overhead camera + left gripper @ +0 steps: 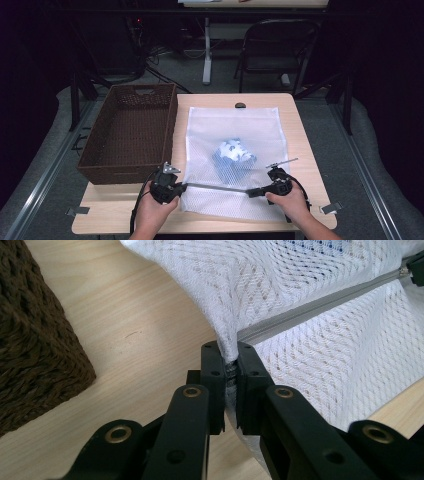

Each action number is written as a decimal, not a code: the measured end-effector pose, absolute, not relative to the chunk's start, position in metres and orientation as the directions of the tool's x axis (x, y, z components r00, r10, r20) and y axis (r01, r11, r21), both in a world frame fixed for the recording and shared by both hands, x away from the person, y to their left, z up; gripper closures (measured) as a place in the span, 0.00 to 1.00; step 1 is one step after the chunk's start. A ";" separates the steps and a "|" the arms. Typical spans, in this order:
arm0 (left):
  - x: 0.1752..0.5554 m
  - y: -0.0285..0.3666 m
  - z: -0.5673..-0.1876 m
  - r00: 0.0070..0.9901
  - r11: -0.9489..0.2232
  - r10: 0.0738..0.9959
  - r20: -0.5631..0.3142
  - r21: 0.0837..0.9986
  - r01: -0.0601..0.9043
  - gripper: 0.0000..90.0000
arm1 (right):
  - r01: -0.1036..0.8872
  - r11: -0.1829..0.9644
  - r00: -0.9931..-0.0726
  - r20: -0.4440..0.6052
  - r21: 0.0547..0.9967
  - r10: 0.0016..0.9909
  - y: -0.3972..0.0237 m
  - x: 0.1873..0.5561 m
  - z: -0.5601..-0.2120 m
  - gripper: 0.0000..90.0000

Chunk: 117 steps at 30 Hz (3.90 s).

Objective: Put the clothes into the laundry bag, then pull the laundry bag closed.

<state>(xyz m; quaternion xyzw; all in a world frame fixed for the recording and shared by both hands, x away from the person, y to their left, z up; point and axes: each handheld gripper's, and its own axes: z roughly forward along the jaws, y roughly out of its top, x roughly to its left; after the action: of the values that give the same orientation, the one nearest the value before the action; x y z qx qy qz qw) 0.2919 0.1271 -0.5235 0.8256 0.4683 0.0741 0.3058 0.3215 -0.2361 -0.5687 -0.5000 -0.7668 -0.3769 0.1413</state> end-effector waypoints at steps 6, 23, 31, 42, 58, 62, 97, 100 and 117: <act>0.292 0.127 -0.524 0.545 -0.371 0.822 -0.166 0.570 0.733 0.95 | 0.875 0.204 -0.451 0.588 0.438 0.672 -0.243 0.322 -0.568 0.96; 0.291 0.127 -0.529 0.545 -0.373 0.819 -0.179 0.556 0.743 0.94 | 0.883 0.168 -0.418 0.573 0.438 0.705 -0.275 0.314 -0.567 0.96; 0.291 0.124 -0.529 0.551 -0.381 0.816 -0.175 0.555 0.740 0.94 | 0.882 0.161 -0.414 0.564 0.444 0.714 -0.284 0.311 -0.563 0.96; 0.290 0.125 -0.531 0.549 -0.379 0.815 -0.184 0.546 0.747 0.94 | 0.889 0.141 -0.385 0.545 0.435 0.745 -0.307 0.306 -0.560 0.96; 0.290 0.126 -0.534 0.541 -0.372 0.818 -0.193 0.540 0.755 0.94 | 0.896 0.113 -0.350 0.528 0.429 0.773 -0.332 0.303 -0.557 0.96; 0.290 0.127 -0.536 0.541 -0.374 0.818 -0.195 0.533 0.759 0.94 | 0.902 0.096 -0.330 0.528 0.422 0.782 -0.341 0.301 -0.560 0.96; 0.288 0.122 -0.548 0.548 -0.389 0.814 -0.193 0.520 0.761 0.92 | 0.890 0.058 -0.309 0.506 0.452 0.805 -0.360 0.291 -0.557 0.96; 0.288 0.122 -0.549 0.548 -0.389 0.813 -0.194 0.519 0.761 0.92 | 0.890 0.051 -0.306 0.510 0.454 0.804 -0.361 0.290 -0.557 0.96; 0.291 0.120 -0.553 0.555 -0.404 0.807 -0.202 0.497 0.768 0.91 | 0.887 0.034 -0.298 0.514 0.461 0.804 -0.364 0.286 -0.557 0.96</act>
<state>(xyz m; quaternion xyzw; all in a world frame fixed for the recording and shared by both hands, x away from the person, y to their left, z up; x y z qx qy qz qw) 0.2908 0.1203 -0.5530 0.8370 0.4704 0.0350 0.2774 0.2858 -0.3642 -0.5572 -0.5897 -0.7169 -0.3678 0.0562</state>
